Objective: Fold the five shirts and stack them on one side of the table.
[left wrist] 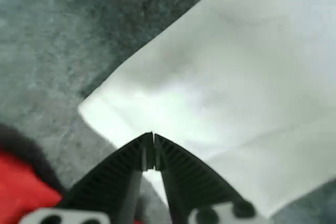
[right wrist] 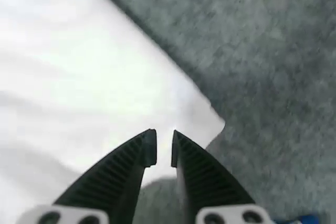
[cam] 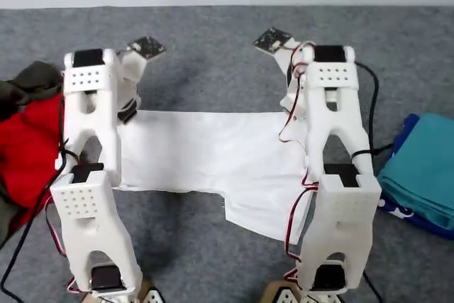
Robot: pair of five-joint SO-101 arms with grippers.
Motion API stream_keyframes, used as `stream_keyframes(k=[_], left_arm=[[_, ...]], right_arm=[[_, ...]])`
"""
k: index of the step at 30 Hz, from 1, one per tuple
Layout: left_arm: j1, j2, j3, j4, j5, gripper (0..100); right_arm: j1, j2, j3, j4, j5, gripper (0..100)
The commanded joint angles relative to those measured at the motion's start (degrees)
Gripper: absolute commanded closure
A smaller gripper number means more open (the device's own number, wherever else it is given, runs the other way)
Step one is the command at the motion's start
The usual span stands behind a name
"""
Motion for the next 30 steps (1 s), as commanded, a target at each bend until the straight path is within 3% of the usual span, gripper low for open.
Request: stream_keyframes(k=[1, 5, 11, 20, 27, 30], left_arm=[[0.4, -1.3, -7.3, 2.3, 3.3, 99], [3.4, -6.5, -5.8, 2.3, 3.8, 99], [15.7, -19.2, 10.3, 2.2, 3.8, 100], [37.4, -31.5, 31.9, 0.9, 3.8, 100], [48.6, -31.5, 37.4, -4.7, 3.8, 99], [52.1, -31.4, 37.5, -6.5, 3.9, 94]], right_arm=[[-0.4, -0.7, -11.6, 9.0, -0.9, 93.4], [2.2, -2.2, -19.6, 11.3, -5.9, 93.5], [8.0, -12.1, -19.5, 11.3, -8.8, 93.5], [20.5, -30.0, -6.5, 11.3, -8.9, 93.5], [30.6, -39.8, 8.4, 11.2, -8.9, 93.5], [34.2, -43.9, 13.8, 11.2, -8.9, 93.5]])
